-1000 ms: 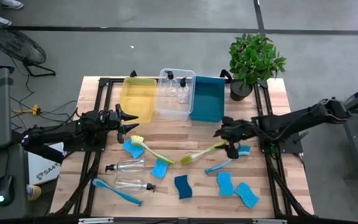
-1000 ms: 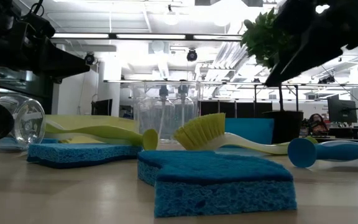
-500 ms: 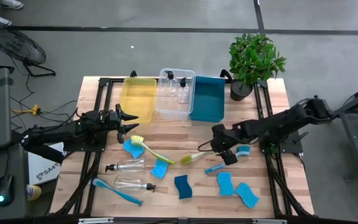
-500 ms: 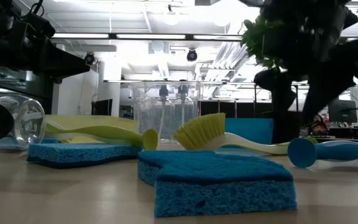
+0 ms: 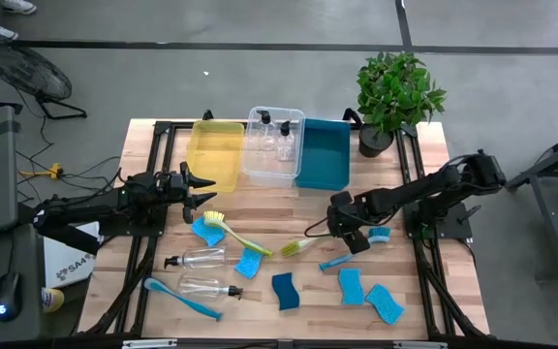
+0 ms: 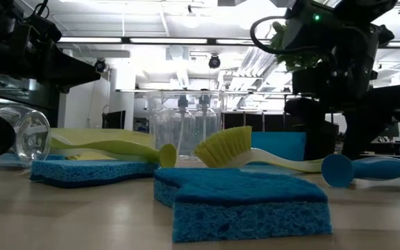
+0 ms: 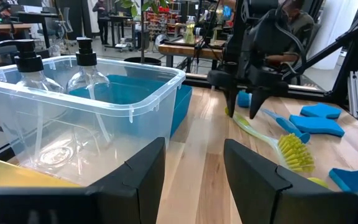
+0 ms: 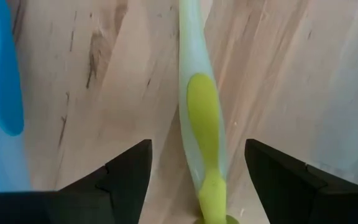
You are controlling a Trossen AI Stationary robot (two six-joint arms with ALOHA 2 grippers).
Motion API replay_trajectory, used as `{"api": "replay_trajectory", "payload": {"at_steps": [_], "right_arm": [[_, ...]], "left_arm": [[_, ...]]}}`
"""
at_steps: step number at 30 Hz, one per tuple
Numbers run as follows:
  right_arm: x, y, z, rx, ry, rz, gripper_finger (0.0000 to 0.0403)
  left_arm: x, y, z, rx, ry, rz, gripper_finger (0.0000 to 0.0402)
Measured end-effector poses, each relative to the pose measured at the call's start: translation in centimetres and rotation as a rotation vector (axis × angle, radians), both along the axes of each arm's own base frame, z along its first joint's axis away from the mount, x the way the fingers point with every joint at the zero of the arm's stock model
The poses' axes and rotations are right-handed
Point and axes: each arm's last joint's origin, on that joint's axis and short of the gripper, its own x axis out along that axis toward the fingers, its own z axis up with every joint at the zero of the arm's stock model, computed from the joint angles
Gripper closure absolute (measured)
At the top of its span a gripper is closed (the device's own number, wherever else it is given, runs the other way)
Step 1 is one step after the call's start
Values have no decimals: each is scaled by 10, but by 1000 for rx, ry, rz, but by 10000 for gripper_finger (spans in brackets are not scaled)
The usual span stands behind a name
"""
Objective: Pick & Place Kitchen Sink Supplies
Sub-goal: Put the yellow dish brush into the blue bin
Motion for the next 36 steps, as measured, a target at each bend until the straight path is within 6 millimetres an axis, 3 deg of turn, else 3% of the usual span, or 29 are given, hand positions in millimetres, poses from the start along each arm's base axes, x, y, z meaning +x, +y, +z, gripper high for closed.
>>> {"api": "replay_trajectory", "payload": {"at_steps": [21, 36], "right_arm": [[0, 0, -10, -15, 60, -12, 207], [-3, 0, -11, -8, 92, -49, 303]], "left_arm": [[0, 0, 0, 0, 0, 0, 241], [0, 0, 0, 0, 0, 0, 241]]}}
